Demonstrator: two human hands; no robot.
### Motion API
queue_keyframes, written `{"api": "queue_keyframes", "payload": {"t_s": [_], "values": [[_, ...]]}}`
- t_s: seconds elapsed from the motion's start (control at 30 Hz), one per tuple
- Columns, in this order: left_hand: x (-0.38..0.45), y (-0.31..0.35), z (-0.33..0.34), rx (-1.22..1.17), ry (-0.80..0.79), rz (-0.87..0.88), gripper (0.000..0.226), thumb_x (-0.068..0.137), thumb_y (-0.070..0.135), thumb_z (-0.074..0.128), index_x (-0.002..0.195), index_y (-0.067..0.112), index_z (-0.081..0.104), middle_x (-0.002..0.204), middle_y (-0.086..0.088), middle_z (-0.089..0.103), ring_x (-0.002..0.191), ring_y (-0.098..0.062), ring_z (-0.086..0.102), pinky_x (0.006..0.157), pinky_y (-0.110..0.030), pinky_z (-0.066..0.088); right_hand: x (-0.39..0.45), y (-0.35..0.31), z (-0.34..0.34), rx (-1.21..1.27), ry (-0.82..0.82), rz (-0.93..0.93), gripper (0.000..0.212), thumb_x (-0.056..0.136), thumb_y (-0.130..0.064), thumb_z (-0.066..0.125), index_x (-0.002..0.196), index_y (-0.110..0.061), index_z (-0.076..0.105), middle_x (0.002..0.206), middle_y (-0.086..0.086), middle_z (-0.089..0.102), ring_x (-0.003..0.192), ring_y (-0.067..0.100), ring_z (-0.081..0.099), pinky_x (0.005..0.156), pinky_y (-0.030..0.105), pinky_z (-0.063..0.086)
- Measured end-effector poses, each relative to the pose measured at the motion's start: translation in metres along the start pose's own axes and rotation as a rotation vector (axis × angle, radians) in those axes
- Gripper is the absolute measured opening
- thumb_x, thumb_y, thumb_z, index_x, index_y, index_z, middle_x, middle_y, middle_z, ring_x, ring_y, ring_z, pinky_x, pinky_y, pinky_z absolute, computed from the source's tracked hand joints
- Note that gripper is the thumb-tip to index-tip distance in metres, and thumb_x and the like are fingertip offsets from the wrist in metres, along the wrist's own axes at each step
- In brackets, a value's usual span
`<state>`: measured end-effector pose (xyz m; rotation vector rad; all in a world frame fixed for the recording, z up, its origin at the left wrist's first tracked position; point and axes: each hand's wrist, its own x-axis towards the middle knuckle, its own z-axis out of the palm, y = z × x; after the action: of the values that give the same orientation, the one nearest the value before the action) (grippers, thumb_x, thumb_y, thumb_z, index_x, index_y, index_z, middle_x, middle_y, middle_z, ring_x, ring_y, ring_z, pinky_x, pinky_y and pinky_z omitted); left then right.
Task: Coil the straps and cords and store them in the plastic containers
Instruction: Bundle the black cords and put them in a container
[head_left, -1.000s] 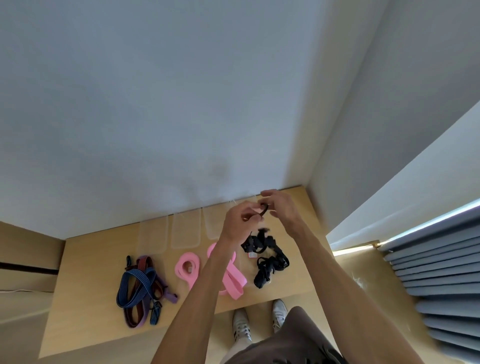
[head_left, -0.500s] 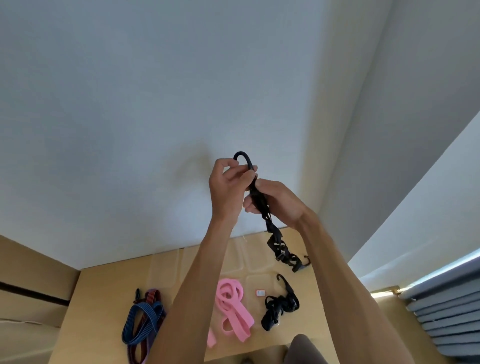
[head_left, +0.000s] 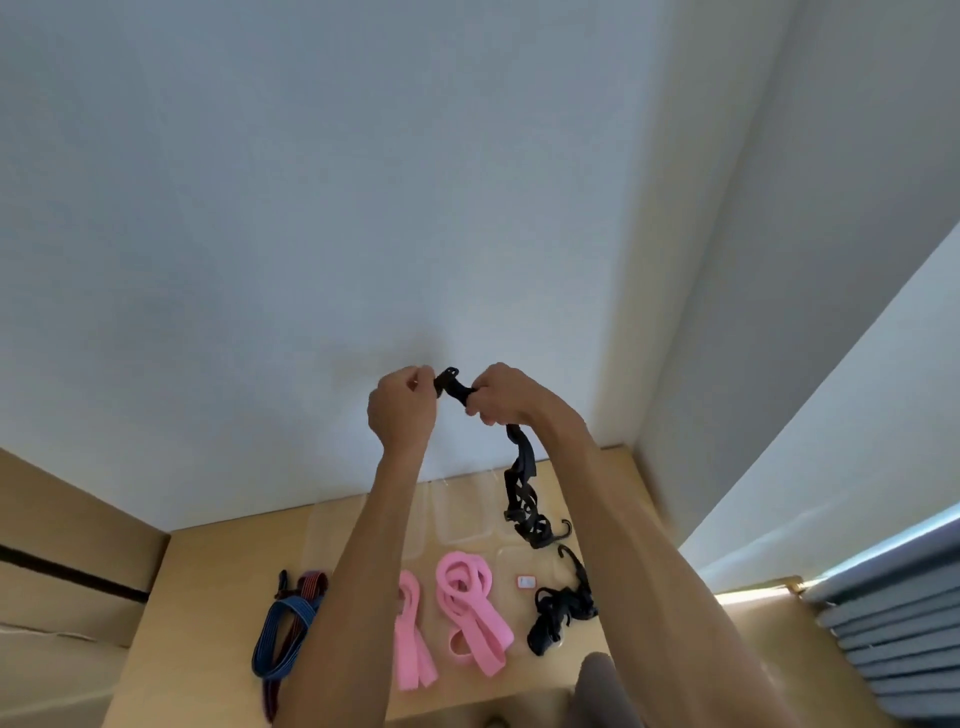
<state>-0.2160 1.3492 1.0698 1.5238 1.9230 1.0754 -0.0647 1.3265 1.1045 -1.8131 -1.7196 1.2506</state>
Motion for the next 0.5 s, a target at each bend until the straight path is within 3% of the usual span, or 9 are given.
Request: {"api": "queue_keyframes", "payload": {"t_s": [0.07,0.17,0.2,0.27,0.37,0.5], "values": [[0.003,-0.012,-0.007,-0.398,-0.138,-0.277,0.025,0.091,0.023,0.056,0.07,0.012,0.062,0.065,-0.002,0.057,0.073,-0.024,0.047,0.068,-0.033,0.036,0.013,-0.026,-0.001,-0.091,-0.08,0.0,0.007,0.078,-0.01,0.059,0.072,-0.006,0.059,0.059,0.006,0.056,0.051,0.021,0.044,0.056,0.029,0.043],[-0.002,-0.027,-0.015,-0.844,-0.483,-0.466,0.029,0.099,0.035,0.051,0.101,0.012,0.067,0.107,-0.009,0.074,0.101,-0.026,0.067,0.087,-0.035,0.045,0.03,-0.056,-0.006,-0.177,-0.131,-0.023,0.013,0.074,-0.011,0.059,0.063,-0.007,0.056,0.057,0.007,0.055,0.048,0.022,0.046,0.058,0.031,0.046],[-0.005,-0.031,-0.015,-0.962,-0.56,-0.463,0.034,0.098,0.038,0.049,0.106,0.009,0.066,0.114,-0.013,0.072,0.1,-0.028,0.068,0.084,-0.035,0.046,0.033,-0.062,-0.008,-0.212,-0.14,-0.024,0.013,0.074,-0.012,0.059,0.062,-0.007,0.056,0.057,0.007,0.057,0.049,0.022,0.047,0.058,0.031,0.046],[-0.011,-0.035,-0.015,-1.125,-0.608,-0.505,0.037,0.095,0.037,0.05,0.103,0.005,0.069,0.107,-0.016,0.072,0.083,-0.027,0.066,0.071,-0.031,0.044,0.034,-0.067,-0.011,-0.224,-0.165,-0.014,0.013,0.075,-0.013,0.06,0.064,-0.008,0.058,0.058,0.006,0.059,0.053,0.023,0.047,0.059,0.031,0.047],[-0.011,-0.042,-0.02,-1.132,-0.626,-0.566,0.03,0.094,0.027,0.046,0.097,0.005,0.068,0.083,-0.009,0.061,0.063,-0.019,0.051,0.056,-0.025,0.038,0.026,-0.059,-0.01,-0.17,-0.146,-0.025,0.013,0.079,-0.015,0.064,0.069,-0.007,0.062,0.058,0.003,0.061,0.051,0.02,0.048,0.055,0.029,0.048],[-0.008,-0.059,-0.038,-0.97,-0.722,-0.523,0.023,0.099,0.013,0.044,0.096,0.007,0.067,0.079,-0.004,0.055,0.057,-0.012,0.045,0.053,-0.02,0.038,0.012,-0.028,-0.008,-0.016,0.063,-0.042,0.013,0.083,-0.013,0.06,0.072,-0.007,0.064,0.064,0.003,0.063,0.055,0.018,0.052,0.059,0.028,0.045]]}}
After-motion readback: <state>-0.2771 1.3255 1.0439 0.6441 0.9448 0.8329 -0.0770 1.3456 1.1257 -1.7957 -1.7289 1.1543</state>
